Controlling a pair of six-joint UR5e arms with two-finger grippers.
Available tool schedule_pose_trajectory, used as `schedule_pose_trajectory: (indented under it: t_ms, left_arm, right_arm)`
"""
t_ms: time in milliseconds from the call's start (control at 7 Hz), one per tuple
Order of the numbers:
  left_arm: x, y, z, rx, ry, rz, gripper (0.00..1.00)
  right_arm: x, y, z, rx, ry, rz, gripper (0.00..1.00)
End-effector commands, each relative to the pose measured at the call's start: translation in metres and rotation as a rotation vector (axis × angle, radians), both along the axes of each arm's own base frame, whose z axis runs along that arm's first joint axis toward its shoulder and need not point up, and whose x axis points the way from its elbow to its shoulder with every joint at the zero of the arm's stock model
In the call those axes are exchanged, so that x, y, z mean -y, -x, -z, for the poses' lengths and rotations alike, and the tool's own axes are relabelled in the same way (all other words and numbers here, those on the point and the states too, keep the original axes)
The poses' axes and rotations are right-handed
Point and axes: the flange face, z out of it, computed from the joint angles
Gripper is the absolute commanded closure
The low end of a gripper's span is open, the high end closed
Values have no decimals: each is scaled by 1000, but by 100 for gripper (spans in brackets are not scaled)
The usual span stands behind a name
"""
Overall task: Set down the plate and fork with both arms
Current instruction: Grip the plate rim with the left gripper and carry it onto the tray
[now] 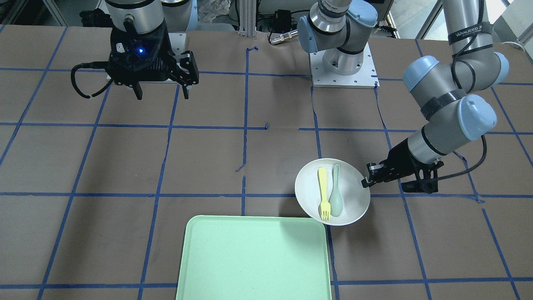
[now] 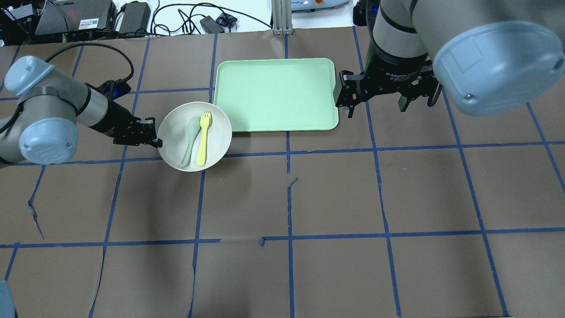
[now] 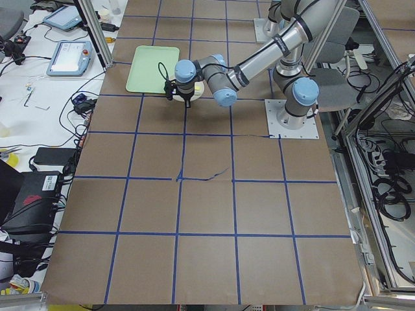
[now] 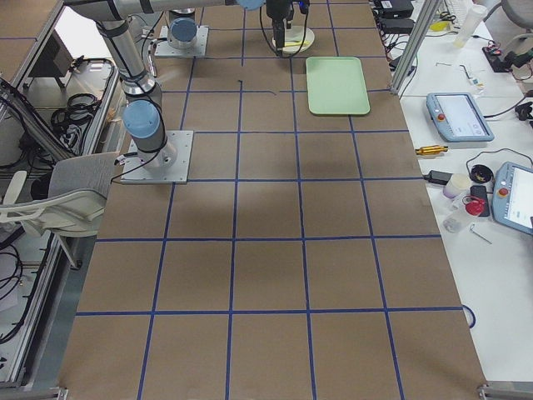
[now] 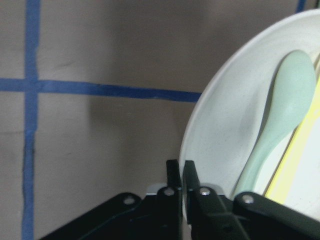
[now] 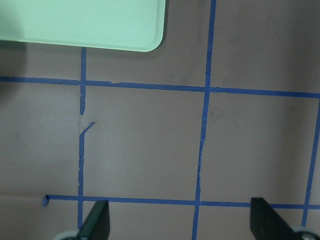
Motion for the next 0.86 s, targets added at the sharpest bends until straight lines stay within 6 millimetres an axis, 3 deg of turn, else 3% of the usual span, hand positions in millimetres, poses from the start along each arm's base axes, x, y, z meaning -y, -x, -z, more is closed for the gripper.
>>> schedule_pose_trajectory:
  t_ms: [0, 143, 286, 571, 714]
  left_arm:
    - [107, 96, -5, -16, 15, -26, 100]
    - [142, 133, 9, -18, 7, -39, 100]
    - [158, 166, 23, 10, 3, -24, 100]
    - [167, 189, 50, 20, -20, -15, 97]
    - [167, 187, 53, 38, -19, -11, 68]
  right_arm:
    - [0, 0, 1, 1, -1, 1, 0]
    - [0, 0, 1, 1, -1, 0, 0]
    - [0, 0, 1, 1, -1, 1, 0]
    - [0, 0, 0, 1, 0, 1, 0]
    - [0, 0, 0, 0, 2, 0, 0]
